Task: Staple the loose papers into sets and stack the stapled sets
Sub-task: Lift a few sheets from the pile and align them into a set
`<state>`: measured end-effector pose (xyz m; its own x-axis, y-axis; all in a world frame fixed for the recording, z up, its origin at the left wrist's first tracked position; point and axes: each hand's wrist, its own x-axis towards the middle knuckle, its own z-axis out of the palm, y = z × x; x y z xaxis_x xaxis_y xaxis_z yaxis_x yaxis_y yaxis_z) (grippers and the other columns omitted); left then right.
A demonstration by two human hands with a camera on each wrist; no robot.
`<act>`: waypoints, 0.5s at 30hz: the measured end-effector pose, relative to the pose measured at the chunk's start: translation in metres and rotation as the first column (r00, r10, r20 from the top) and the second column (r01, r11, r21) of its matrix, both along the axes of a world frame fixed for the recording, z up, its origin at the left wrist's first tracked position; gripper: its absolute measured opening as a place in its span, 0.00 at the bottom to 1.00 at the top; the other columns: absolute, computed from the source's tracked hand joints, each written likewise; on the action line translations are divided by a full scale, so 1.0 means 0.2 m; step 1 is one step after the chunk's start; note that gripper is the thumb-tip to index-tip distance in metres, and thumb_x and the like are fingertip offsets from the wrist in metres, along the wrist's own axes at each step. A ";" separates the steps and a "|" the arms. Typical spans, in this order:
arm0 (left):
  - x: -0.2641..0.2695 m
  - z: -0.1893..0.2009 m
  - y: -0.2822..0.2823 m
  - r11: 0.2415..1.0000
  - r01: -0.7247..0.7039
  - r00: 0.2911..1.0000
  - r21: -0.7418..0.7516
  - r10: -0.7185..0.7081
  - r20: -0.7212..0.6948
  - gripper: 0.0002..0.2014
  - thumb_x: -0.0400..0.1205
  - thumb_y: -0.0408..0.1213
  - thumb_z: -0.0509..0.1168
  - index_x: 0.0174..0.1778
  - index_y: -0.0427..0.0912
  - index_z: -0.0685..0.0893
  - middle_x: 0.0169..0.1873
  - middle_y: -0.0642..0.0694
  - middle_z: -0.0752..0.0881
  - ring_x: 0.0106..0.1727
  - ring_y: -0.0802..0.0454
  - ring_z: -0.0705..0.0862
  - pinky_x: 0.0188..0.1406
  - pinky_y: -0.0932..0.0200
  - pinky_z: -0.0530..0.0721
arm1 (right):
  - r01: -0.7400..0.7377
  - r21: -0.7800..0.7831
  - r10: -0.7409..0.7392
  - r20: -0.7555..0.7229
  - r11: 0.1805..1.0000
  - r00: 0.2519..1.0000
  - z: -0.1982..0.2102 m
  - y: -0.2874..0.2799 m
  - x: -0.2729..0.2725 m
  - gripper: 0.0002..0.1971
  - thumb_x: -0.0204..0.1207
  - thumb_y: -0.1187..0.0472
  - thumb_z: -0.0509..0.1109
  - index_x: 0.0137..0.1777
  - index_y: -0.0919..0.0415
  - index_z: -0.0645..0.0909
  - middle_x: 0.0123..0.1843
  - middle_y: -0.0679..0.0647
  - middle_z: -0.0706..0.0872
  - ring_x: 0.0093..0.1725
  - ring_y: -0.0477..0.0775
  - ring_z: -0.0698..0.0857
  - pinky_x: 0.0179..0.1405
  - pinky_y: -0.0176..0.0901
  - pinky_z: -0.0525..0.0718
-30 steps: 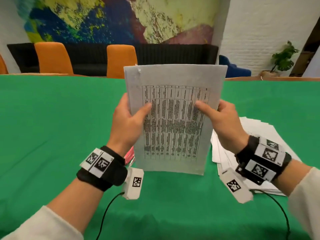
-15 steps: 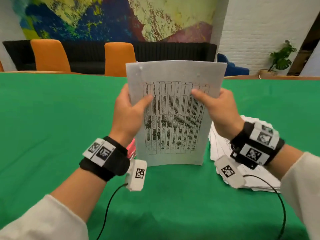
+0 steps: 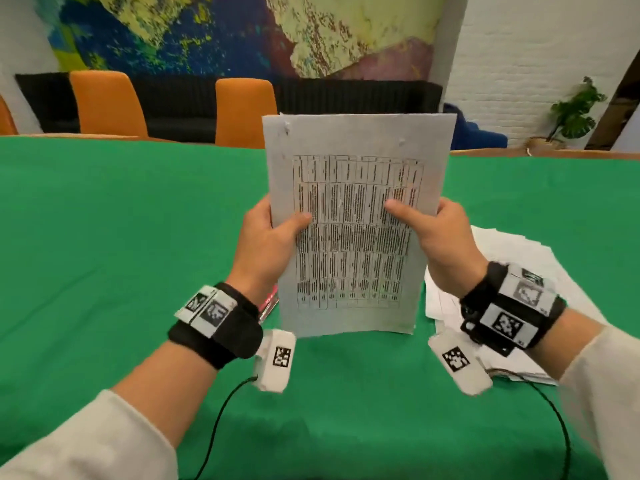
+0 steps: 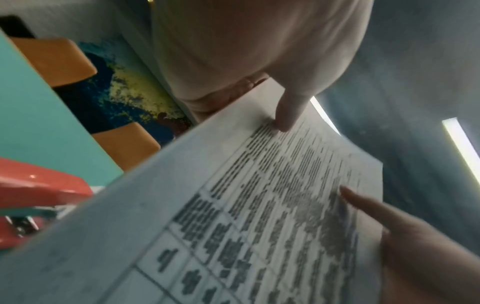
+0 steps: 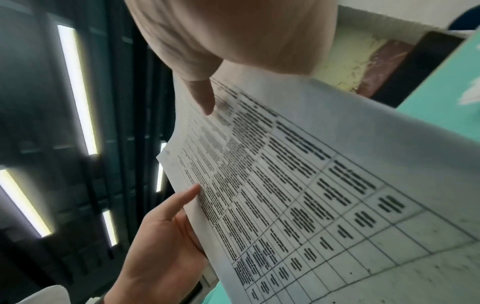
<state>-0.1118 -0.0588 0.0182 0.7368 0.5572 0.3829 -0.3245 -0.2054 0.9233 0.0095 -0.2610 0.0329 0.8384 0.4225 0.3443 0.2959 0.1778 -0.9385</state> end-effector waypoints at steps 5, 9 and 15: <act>0.01 0.12 0.00 0.998 0.025 0.998 0.053 -0.028 0.059 0.13 0.85 0.29 0.69 0.64 0.41 0.87 0.57 0.49 0.94 0.59 0.47 0.92 0.60 0.45 0.91 | -0.046 0.081 0.039 0.093 0.996 0.995 0.12 -0.01 0.00 0.09 0.81 0.65 0.77 0.59 0.57 0.88 0.58 0.57 0.94 0.60 0.60 0.93 0.63 0.62 0.91; 0.01 0.16 0.01 0.999 0.037 0.994 0.036 -0.040 0.099 0.15 0.83 0.30 0.69 0.66 0.37 0.86 0.59 0.46 0.93 0.60 0.45 0.92 0.62 0.44 0.90 | -0.042 0.115 0.023 0.160 0.992 0.987 0.15 -0.01 0.00 0.10 0.80 0.65 0.78 0.60 0.57 0.88 0.59 0.56 0.94 0.60 0.60 0.93 0.61 0.58 0.91; -0.04 -0.06 -0.02 0.996 0.044 0.998 -0.072 -0.046 -0.035 0.14 0.87 0.30 0.69 0.68 0.39 0.86 0.59 0.46 0.93 0.60 0.46 0.92 0.67 0.36 0.88 | -0.025 -0.009 0.026 0.069 1.000 0.997 -0.04 -0.02 -0.03 0.09 0.80 0.65 0.77 0.57 0.54 0.89 0.54 0.50 0.96 0.56 0.52 0.94 0.61 0.56 0.92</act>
<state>-0.1194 -0.0634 0.0064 0.7746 0.5480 0.3156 -0.2972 -0.1250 0.9466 0.0031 -0.2642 0.0242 0.8017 0.4462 0.3978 0.3557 0.1787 -0.9173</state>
